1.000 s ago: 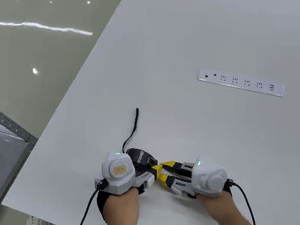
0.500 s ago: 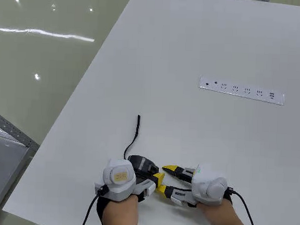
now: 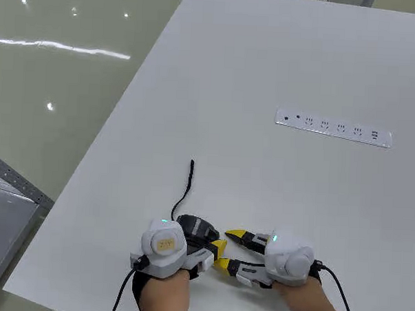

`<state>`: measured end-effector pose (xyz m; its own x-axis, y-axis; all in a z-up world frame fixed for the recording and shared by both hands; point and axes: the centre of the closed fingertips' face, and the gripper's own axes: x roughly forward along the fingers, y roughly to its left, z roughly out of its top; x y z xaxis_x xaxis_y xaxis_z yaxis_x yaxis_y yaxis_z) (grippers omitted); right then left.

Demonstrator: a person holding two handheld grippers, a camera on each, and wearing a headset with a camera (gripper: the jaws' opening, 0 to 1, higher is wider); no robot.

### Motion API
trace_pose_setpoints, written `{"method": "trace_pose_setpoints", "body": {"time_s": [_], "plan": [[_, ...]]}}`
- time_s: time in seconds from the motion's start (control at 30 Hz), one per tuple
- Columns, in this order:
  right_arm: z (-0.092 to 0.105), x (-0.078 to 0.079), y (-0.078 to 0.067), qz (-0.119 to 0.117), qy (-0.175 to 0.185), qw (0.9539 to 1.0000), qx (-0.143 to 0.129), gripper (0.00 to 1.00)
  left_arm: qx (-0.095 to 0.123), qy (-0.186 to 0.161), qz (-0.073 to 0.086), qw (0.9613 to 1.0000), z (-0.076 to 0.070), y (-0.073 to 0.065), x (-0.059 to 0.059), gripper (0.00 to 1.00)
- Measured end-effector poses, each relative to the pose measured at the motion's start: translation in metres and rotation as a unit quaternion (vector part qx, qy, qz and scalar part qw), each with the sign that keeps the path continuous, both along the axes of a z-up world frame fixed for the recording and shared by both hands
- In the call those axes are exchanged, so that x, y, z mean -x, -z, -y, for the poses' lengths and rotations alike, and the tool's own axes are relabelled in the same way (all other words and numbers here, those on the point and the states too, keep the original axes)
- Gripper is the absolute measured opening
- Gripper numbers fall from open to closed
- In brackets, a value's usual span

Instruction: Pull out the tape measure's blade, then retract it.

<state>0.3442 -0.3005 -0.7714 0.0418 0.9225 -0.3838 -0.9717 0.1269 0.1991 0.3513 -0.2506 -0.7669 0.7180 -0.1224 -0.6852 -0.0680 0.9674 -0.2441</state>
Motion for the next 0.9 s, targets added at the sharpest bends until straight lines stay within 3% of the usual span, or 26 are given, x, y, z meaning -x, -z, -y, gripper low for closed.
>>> {"method": "trace_pose_setpoints", "body": {"time_s": [0.27, 0.53, 0.67, 0.73, 0.9], "plan": [[0.006, 0.003, -0.007, -0.007, 0.013, 0.9999, -0.009, 0.40, -0.017, 0.025, 0.008, 0.9995, -0.001, -0.003, 0.002, 0.75], [0.017, 0.006, -0.012, -0.016, 0.032, 0.9993, -0.016, 0.39, -0.016, 0.053, 0.015, 0.9984, -0.003, -0.008, 0.009, 0.76], [0.024, 0.006, -0.016, -0.018, 0.044, 0.9987, -0.017, 0.40, -0.003, 0.070, 0.035, 0.9970, 0.001, -0.015, 0.008, 0.77], [0.028, 0.004, -0.017, -0.020, 0.054, 0.9981, -0.019, 0.40, -0.012, 0.083, 0.042, 0.9956, 0.002, -0.017, 0.009, 0.77], [0.033, 0.002, -0.026, -0.027, 0.080, 0.9961, -0.026, 0.43, -0.012, 0.110, 0.052, 0.9925, 0.006, -0.021, 0.010, 0.76]]}}
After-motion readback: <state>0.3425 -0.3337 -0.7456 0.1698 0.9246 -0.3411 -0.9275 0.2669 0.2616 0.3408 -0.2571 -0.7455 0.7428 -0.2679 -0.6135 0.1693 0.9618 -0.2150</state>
